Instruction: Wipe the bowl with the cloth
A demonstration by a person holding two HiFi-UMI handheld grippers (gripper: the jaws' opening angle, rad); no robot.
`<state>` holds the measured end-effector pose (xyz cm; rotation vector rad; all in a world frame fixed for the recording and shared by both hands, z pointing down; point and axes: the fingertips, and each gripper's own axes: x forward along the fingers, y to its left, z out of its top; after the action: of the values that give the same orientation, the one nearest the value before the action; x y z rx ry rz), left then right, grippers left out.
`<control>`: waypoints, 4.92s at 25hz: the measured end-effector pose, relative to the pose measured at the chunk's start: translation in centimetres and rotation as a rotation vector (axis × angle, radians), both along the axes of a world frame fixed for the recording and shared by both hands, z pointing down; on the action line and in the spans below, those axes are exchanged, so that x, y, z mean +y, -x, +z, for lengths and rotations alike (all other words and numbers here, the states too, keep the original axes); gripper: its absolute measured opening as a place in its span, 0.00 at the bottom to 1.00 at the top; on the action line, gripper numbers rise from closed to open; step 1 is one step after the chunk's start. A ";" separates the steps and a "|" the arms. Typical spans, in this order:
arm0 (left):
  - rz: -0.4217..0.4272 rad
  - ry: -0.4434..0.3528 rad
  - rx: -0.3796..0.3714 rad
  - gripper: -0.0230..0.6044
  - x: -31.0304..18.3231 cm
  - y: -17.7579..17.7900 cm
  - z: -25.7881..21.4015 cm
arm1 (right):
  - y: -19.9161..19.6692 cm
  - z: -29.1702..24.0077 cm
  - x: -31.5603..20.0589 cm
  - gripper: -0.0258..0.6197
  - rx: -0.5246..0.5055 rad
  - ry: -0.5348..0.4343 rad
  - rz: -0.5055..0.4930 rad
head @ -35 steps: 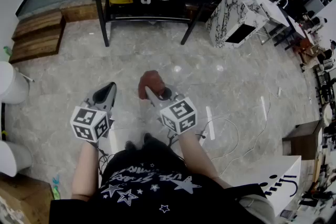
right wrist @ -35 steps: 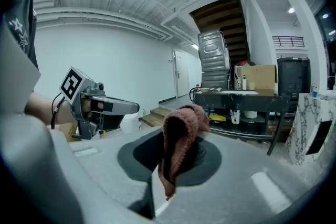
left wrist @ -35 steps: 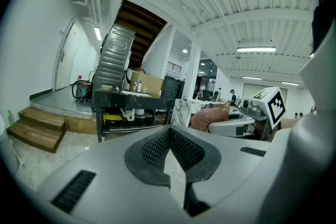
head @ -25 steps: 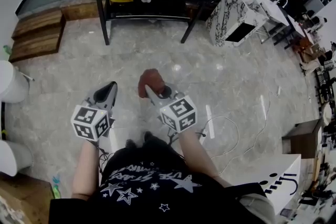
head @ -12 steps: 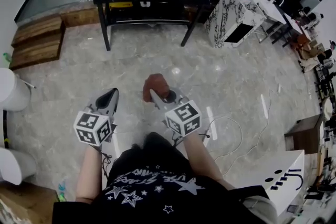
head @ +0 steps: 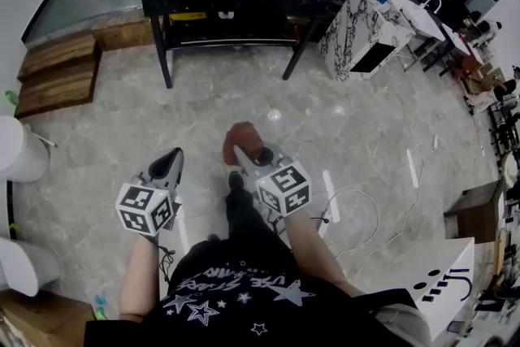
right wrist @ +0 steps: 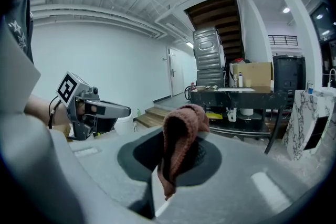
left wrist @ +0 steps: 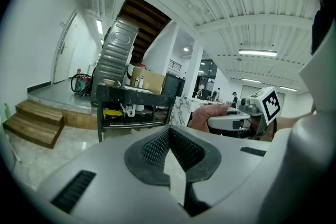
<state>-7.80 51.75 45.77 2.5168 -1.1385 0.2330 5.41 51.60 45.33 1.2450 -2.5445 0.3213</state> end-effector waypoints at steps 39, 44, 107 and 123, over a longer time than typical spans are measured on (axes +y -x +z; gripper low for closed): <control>-0.229 0.032 -0.050 0.05 -30.5 -9.0 -0.6 | -10.7 1.0 -33.7 0.11 -0.097 0.046 -0.159; -0.246 0.044 -0.054 0.05 -31.3 -8.0 -0.3 | -10.1 1.1 -34.9 0.11 -0.096 0.055 -0.166; -0.297 0.165 0.081 0.05 -72.5 12.7 1.7 | 9.0 1.0 -72.2 0.11 -0.044 0.062 -0.153; -0.529 0.268 0.207 0.30 -82.9 14.2 1.5 | 10.2 -0.9 -84.9 0.11 -0.069 0.016 -0.337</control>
<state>-22.01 -31.18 47.25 1.8811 -1.5157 -0.0170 -4.82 -33.27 44.42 0.7900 -2.7434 0.3115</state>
